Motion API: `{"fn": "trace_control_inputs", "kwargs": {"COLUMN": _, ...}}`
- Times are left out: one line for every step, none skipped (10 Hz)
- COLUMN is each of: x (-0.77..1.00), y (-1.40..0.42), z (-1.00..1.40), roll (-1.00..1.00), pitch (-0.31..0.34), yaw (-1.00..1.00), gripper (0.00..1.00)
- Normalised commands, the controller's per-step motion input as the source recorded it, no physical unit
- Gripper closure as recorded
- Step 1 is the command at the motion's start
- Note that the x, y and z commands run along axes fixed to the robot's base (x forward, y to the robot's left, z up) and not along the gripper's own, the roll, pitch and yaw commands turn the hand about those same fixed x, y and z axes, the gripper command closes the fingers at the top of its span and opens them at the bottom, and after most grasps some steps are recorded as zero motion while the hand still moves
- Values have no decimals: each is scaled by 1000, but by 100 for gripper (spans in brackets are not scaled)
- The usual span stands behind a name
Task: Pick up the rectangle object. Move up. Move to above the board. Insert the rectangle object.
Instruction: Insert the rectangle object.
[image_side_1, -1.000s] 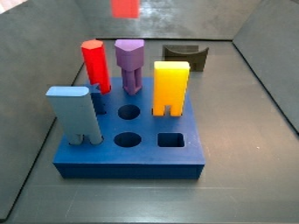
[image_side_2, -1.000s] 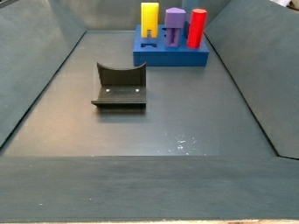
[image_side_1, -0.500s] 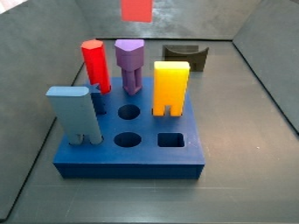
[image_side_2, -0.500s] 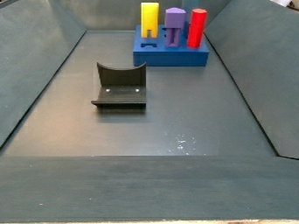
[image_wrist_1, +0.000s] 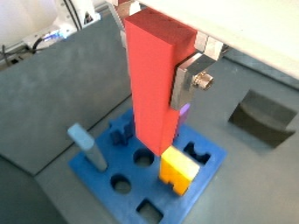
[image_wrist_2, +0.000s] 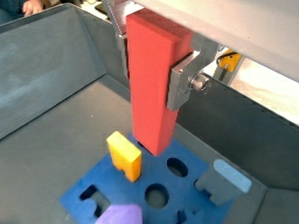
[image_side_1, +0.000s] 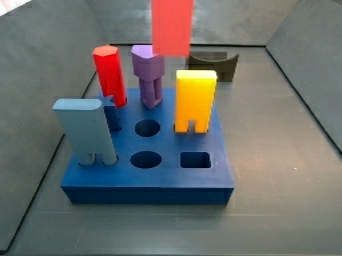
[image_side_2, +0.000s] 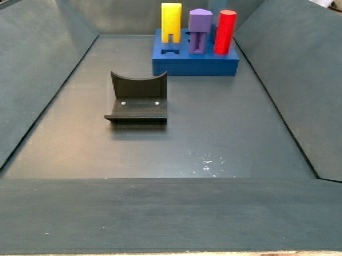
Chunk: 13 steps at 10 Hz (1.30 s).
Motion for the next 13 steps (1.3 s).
{"fn": "trace_control_inputs", "kwargs": {"x": 629, "y": -329, "z": -674, "roll": 59, "pitch": 0, "yaw": 71, "gripper": 100}}
{"fn": "trace_control_inputs", "kwargs": {"x": 614, "y": -329, "z": -783, "roll": 97, "pitch": -71, "yaw": 111, "gripper": 100}}
{"fn": "trace_control_inputs", "kwargs": {"x": 660, "y": -214, "z": -740, "roll": 134, "pitch": -36, "yaw": 123, "gripper": 100}}
{"fn": "trace_control_inputs", "kwargs": {"x": 706, "y": -166, "z": -643, "roll": 227, "pitch": 0, "yaw": 151, "gripper": 100}}
{"fn": "trace_control_inputs", "kwargs": {"x": 749, "y": -214, "z": -557, "roll": 297, "pitch": 66, "yaw": 169, "gripper": 100}}
{"fn": "trace_control_inputs", "kwargs": {"x": 509, "y": -326, "z": -414, "roll": 317, "pitch": 17, "yaw": 20, "gripper": 100}}
{"fn": "trace_control_inputs", "kwargs": {"x": 269, "y": -371, "z": -443, "roll": 263, "pitch": -36, "yaw": 9, "gripper": 100}}
{"fn": "trace_control_inputs", "kwargs": {"x": 194, "y": -394, "z": -449, "roll": 227, "pitch": -113, "yaw": 9, "gripper": 100}}
{"fn": "trace_control_inputs", "kwargs": {"x": 69, "y": -343, "z": -349, "roll": 173, "pitch": -161, "yaw": 0, "gripper": 100}}
{"fn": "trace_control_inputs", "kwargs": {"x": 17, "y": -171, "z": -309, "roll": 107, "pitch": -111, "yaw": 0, "gripper": 100}}
{"fn": "trace_control_inputs", "kwargs": {"x": 9, "y": -63, "z": -300, "roll": 50, "pitch": -80, "yaw": 0, "gripper": 100}}
{"fn": "trace_control_inputs", "kwargs": {"x": 0, "y": 0, "z": -200, "roll": 17, "pitch": -99, "yaw": 0, "gripper": 100}}
{"fn": "trace_control_inputs", "kwargs": {"x": -129, "y": 0, "z": -311, "roll": 96, "pitch": -99, "yaw": 34, "gripper": 100}}
